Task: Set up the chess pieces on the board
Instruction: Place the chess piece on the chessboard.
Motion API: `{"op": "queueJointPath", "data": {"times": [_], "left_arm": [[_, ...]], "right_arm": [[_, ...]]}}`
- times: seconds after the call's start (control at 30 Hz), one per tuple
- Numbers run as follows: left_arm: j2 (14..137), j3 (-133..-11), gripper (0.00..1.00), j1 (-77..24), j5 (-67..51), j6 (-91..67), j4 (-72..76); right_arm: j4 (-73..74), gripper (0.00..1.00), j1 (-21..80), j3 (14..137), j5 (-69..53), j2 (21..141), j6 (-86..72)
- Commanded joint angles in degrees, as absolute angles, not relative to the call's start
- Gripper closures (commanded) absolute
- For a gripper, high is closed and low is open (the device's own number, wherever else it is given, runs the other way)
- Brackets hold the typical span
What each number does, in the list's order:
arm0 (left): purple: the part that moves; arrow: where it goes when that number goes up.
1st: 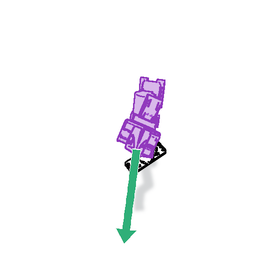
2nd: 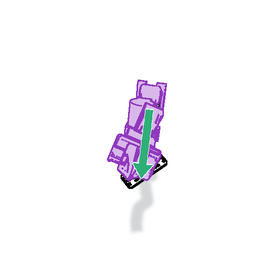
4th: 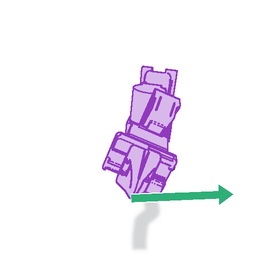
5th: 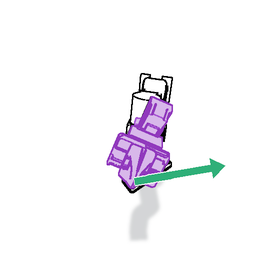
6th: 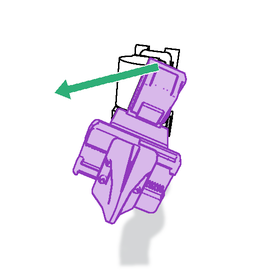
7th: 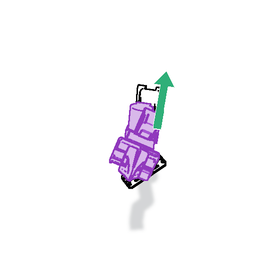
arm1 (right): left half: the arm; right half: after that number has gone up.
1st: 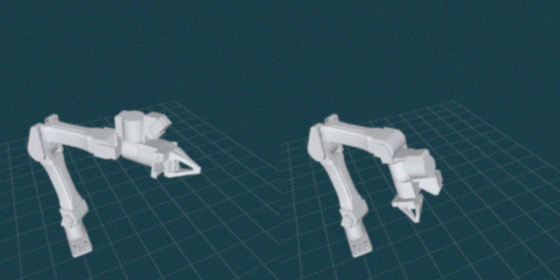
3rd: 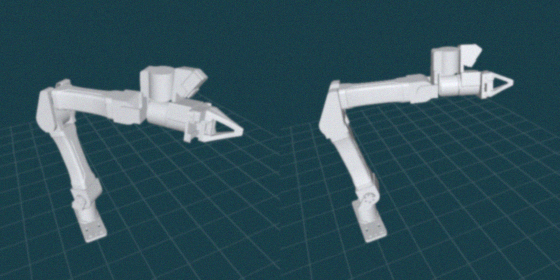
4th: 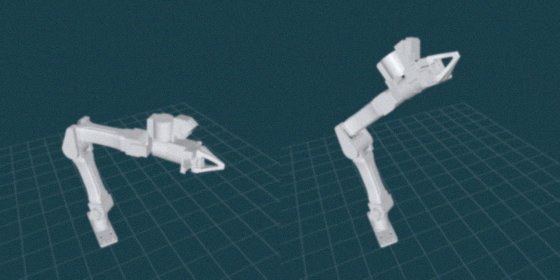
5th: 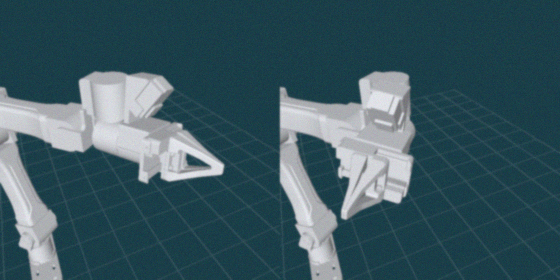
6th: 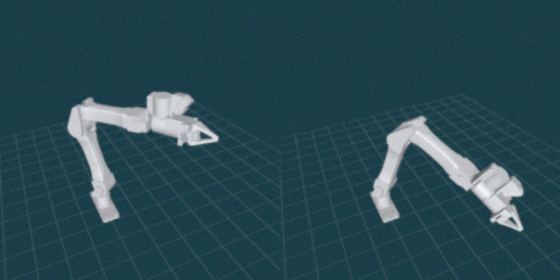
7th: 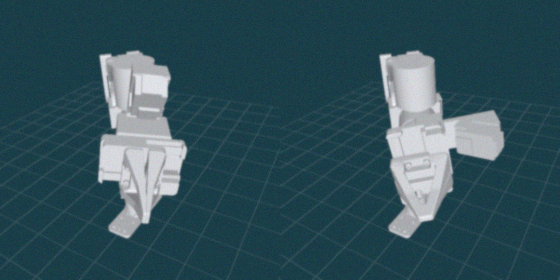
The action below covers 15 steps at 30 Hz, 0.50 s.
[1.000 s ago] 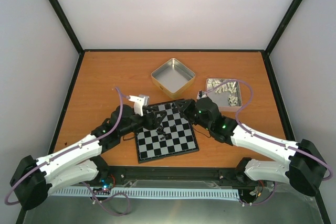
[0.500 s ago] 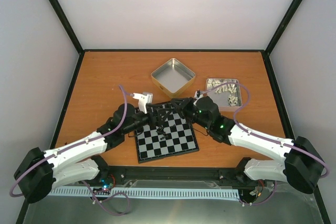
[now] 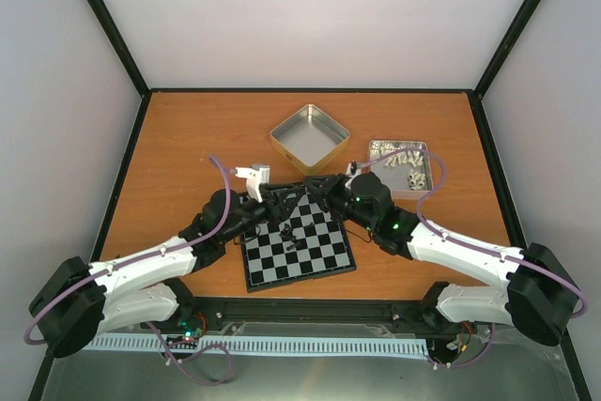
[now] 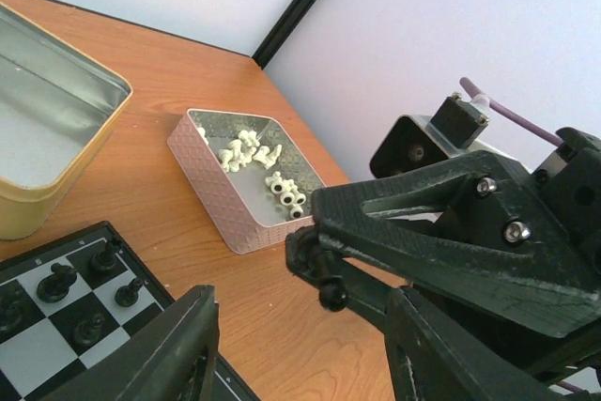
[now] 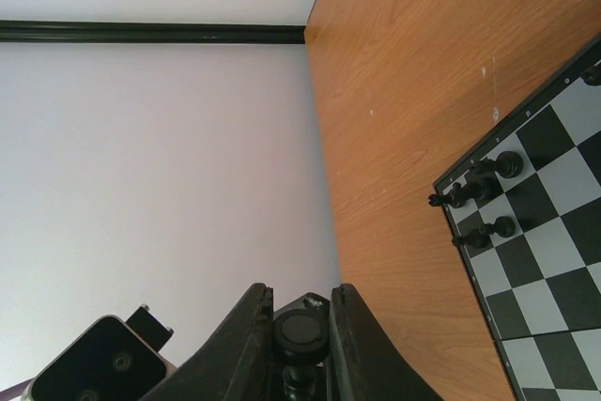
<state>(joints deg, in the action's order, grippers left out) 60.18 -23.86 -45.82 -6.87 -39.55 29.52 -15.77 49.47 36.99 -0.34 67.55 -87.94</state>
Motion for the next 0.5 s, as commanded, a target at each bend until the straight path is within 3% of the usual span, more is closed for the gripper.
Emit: {"op": "queueJointPath", "data": {"times": [0.0,0.2,0.47], "left_arm": [[60.9,-24.55,0.52,-46.49,-8.47,-38.67,35.34],[62.21,-25.27,0.62,-46.49,-9.41,-37.79,34.92],[63.52,-26.44,0.68,-46.49,-9.75,-37.21,33.66]], "right_arm": [[-16.77,0.85,48.79,36.54,-0.18,68.23,-88.46],[-16.65,0.85,48.48,36.78,-1.8,68.73,-88.21],[-16.12,0.85,47.91,37.73,-2.77,68.91,-86.65]]}}
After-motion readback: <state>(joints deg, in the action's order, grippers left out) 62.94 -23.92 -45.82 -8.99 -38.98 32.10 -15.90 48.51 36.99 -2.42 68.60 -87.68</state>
